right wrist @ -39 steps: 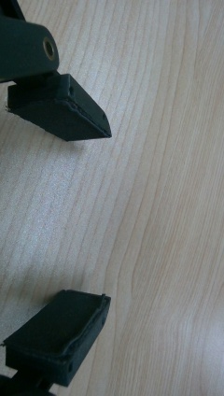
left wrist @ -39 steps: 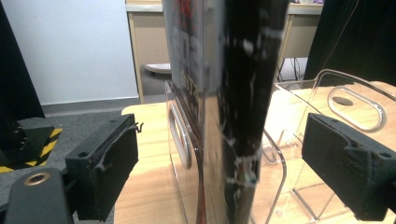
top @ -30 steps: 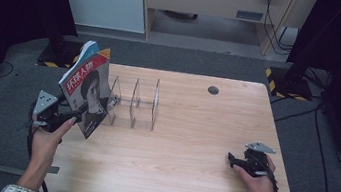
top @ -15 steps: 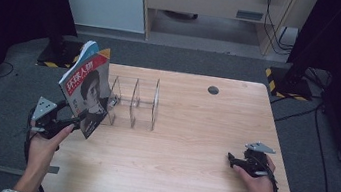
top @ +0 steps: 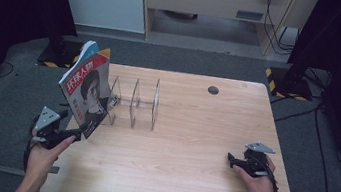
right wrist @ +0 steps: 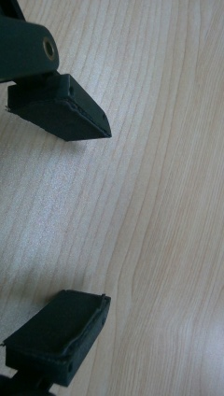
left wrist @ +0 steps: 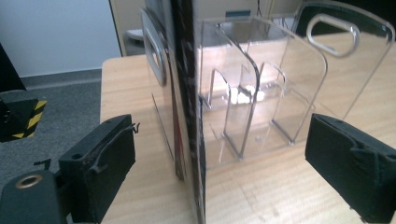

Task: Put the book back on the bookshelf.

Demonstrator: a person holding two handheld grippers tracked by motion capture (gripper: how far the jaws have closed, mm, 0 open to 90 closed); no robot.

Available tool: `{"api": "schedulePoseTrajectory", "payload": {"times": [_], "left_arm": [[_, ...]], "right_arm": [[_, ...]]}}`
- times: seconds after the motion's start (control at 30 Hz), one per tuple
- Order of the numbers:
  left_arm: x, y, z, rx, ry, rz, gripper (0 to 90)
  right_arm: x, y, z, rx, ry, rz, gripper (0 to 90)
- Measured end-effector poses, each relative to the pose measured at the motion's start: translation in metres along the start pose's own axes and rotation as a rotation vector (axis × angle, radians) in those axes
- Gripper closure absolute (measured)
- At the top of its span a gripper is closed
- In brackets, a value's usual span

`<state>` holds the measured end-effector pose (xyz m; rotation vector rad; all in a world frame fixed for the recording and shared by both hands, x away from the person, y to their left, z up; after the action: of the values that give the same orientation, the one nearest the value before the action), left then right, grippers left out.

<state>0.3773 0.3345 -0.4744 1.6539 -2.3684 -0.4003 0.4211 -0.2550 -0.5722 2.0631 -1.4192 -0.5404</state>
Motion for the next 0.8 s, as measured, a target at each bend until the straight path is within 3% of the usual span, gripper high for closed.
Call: {"api": "schedulePoseTrajectory", "payload": {"times": [0.53, 0.8], "left_arm": [[0.02, 0.007, 0.024, -0.042, -0.03, 0.063, 7.9], [0.041, 0.003, 0.032, -0.078, -0.058, 0.131, 7.6]], "right_arm": [[0.0, 0.0, 0.0, -0.002, -0.001, 0.0, 16.6], [-0.001, 0.0, 0.0, 0.0, 0.002, 0.001, 16.6]]}}
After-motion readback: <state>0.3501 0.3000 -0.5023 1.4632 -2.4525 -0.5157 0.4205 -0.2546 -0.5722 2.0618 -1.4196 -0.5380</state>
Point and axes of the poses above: each handheld gripper's, and its own axes: y roughly backward along the jaws, z roughly out of its underside, x roughly to its right, the point moved 5 cm from there along -y, roughly forward along the jaws, and after that the axes turned 2 degrees about x, right-handed, at the moved point
